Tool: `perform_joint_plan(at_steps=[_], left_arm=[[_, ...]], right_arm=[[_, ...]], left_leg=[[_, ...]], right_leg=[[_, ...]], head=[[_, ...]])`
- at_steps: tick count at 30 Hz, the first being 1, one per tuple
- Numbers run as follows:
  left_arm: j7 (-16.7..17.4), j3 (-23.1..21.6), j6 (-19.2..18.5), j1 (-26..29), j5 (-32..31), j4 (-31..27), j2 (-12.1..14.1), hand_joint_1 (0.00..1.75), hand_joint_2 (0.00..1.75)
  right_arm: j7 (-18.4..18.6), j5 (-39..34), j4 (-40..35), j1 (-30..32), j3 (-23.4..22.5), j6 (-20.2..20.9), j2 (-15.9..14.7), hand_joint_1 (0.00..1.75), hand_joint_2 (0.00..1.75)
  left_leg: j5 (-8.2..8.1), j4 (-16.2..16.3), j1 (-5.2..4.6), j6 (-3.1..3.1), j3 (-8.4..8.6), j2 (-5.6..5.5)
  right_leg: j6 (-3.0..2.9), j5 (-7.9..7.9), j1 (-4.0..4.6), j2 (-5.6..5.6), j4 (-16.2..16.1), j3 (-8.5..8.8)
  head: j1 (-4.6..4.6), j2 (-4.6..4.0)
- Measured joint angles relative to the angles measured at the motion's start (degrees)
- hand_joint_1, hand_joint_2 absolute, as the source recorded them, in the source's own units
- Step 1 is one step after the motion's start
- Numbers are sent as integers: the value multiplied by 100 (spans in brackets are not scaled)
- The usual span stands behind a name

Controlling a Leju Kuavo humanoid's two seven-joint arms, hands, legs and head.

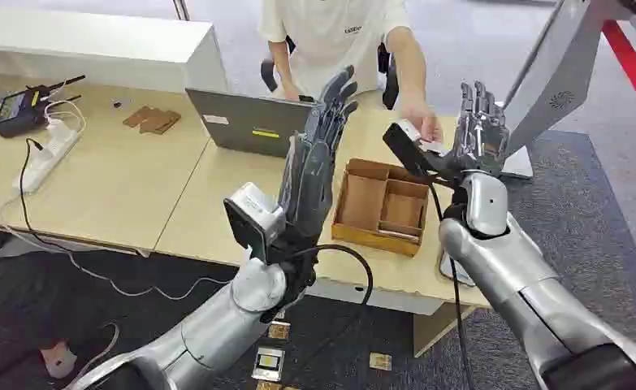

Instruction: Pass the card to the sensor for recognition and then transmit it.

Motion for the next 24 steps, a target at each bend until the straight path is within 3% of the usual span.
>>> perform_joint_plan(at_steps=[4,5,6,24], left_arm=[[-7,-22,-22,-33,17,53,-28,0,0],[-9,-28,-33,-43,20,68,-35,0,0],[-11,-33,-35,-47,22,79,-39,0,0],[-37,-138,-59,-80,39,247,-89,0,0]], right_arm=[[0,111,48,2,46,0,0,0,175],[0,136,48,1,50,0,0,162,175],[0,162,48,1,52,0,0,175,175],[-122,175,44,8,76,70,-33,175,175]], left_leg=[[0,0,0,0,0,0],[0,0,0,0,0,0],[0,0,0,0,0,0],[0,0,0,0,0,1]], right_leg=[[0,0,0,0,0,0],[0,0,0,0,0,0],[1,0,0,0,0,0],[1,1,0,0,0,-1]], head=[[0,0],[0,0],[0,0],[0,0]])
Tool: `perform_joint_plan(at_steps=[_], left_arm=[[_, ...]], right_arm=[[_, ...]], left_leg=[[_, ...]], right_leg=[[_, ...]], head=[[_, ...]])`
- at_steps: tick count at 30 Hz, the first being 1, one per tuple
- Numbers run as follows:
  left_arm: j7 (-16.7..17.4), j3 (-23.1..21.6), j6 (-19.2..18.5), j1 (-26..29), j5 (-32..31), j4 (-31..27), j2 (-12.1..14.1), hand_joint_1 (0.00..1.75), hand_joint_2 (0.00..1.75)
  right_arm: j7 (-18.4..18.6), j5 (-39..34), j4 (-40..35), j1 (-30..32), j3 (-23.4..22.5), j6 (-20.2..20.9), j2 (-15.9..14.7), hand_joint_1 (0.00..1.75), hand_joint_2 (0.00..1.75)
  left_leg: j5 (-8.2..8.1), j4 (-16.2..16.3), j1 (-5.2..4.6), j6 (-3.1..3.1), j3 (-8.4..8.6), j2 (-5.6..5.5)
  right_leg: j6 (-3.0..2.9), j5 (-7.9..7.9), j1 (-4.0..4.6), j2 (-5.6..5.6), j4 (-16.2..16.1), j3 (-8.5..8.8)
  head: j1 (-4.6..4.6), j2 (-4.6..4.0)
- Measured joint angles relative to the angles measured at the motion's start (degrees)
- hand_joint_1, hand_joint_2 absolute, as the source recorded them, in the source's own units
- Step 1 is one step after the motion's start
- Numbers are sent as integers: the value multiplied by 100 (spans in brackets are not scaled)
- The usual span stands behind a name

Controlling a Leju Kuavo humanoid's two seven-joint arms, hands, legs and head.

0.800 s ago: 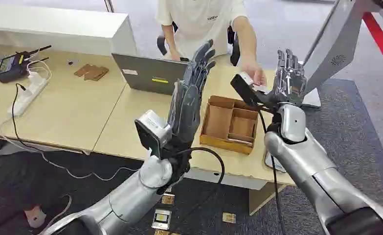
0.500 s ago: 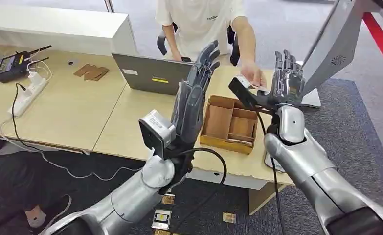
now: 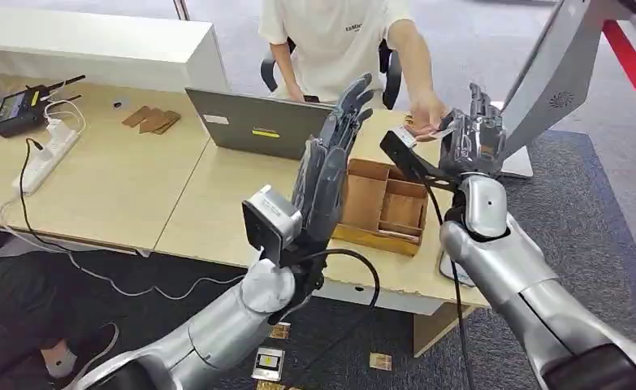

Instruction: Pass the card to the sensor for recognition and then transmit it.

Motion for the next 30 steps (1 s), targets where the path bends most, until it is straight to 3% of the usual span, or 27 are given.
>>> perform_joint_plan(at_steps=[17,30], left_arm=[[20,-109,-24,-29,2,68,-31,0,0],[380,-103,282,39,-251,-59,151,0,0]], right_arm=[[7,-15,-85,17,-11,-24,-74,175,175],[116,-459,-704,709,-251,68,-874,175,175]], left_leg=[[0,1,0,0,1,0],[0,2,-1,0,0,-2]], right_leg=[[1,1,0,0,0,0],[1,2,-1,0,-1,1]], head=[[0,0],[2,0]])
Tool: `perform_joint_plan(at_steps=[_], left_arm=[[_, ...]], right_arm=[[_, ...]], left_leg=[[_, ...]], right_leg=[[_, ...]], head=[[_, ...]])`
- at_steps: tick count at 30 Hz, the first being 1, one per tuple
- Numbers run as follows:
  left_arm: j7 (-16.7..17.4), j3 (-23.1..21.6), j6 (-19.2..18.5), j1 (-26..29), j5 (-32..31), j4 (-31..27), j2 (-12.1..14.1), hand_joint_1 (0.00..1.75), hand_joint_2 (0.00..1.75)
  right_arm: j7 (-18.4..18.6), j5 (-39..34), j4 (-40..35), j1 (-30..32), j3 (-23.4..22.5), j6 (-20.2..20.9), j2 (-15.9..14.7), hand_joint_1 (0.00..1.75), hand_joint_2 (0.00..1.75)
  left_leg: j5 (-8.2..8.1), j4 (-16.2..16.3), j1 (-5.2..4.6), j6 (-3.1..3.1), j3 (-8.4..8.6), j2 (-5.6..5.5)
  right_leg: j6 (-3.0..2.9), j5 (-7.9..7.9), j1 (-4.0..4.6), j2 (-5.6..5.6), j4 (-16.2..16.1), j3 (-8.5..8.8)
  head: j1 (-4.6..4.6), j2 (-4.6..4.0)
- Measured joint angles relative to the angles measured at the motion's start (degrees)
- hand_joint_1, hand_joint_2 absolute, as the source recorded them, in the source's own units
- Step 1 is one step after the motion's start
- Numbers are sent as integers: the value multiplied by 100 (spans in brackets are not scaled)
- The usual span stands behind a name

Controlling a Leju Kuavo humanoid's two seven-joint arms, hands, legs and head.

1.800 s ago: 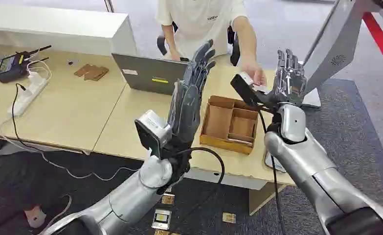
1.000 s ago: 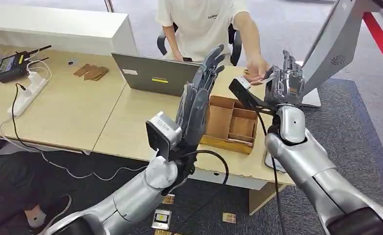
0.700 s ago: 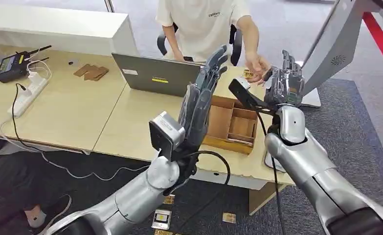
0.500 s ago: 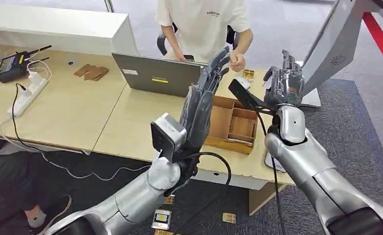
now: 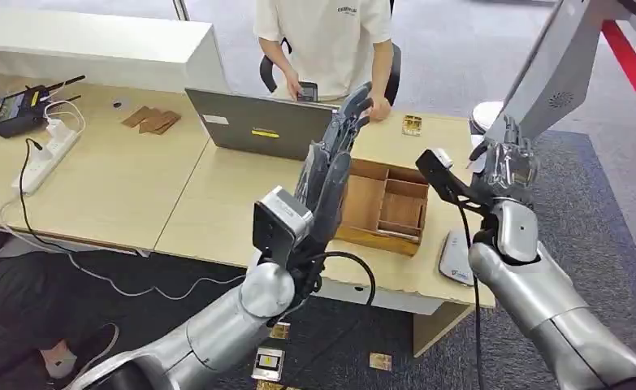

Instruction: Pass the card to the sensor for recognition and then transmit it.

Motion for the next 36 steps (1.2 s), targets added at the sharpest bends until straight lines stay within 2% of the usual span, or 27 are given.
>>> perform_joint_plan(at_steps=[9,16,24,28,36], left_arm=[[173,9,142,77,-118,-249,197,0,0],[207,9,159,88,-138,-389,315,0,0],[304,9,208,95,-186,-481,407,0,0],[269,9,208,102,-166,-498,417,0,0],[267,6,210,110,-160,-503,428,0,0]], right_arm=[[131,83,-605,397,-79,212,-446,175,175],[197,142,-977,576,-160,278,-665,175,175],[120,72,-1113,817,-181,404,-744,175,175],[-13,-197,-912,891,-188,380,-761,175,175],[-26,-262,-645,974,-190,376,-765,175,175]], left_leg=[[0,0,1,0,-1,0],[0,0,0,0,-1,0],[0,0,0,0,-1,0],[0,0,1,0,-2,0],[0,0,0,0,-2,0]], right_leg=[[0,0,1,-1,0,0],[0,0,-1,0,0,0],[0,0,0,0,0,0],[0,0,0,-1,0,0],[0,0,-1,-1,0,0]], head=[[-2,0],[-2,0],[-4,0],[-2,0],[-2,0]])
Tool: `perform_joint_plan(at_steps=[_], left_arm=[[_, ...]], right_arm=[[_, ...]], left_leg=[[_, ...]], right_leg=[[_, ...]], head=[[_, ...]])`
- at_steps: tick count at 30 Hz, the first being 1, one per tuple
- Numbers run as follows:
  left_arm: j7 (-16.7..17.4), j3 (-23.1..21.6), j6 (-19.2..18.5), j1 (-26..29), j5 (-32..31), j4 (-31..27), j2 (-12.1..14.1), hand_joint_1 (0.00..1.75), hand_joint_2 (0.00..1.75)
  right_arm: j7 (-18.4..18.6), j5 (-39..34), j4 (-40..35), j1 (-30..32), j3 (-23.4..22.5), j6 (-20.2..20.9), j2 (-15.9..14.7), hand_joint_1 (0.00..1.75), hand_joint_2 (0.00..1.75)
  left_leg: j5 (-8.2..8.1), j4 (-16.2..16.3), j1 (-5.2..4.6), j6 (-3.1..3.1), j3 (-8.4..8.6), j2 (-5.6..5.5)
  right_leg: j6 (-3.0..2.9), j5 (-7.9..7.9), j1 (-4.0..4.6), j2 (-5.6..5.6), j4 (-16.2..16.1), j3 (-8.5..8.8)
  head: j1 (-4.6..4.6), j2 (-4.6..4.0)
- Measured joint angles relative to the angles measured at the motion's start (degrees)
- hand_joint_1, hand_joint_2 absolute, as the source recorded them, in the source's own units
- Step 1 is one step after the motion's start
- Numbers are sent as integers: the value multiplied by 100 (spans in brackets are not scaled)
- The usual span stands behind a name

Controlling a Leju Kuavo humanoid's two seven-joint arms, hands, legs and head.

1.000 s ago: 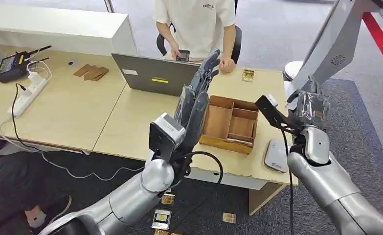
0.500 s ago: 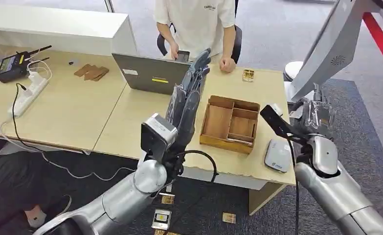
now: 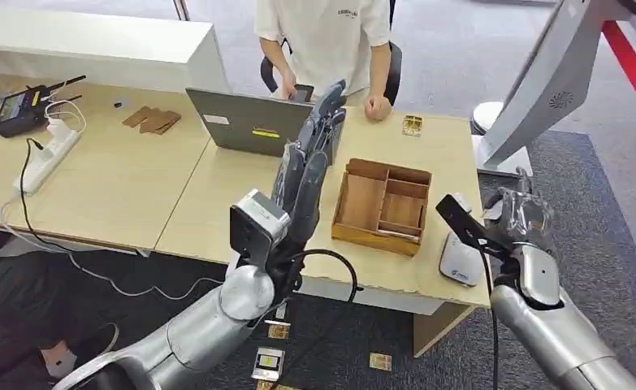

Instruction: Pass the card to the sensor for recognition and then transmit it.

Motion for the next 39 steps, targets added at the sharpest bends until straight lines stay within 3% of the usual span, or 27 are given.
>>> perform_joint_plan(at_steps=[39], left_arm=[[256,0,66,85,-149,-105,90,0,0]], right_arm=[[-398,-813,1279,513,-66,-124,240,175,175]], left_leg=[[0,-1,0,0,-2,0]], right_leg=[[0,-1,0,0,0,-1]], head=[[0,0]])
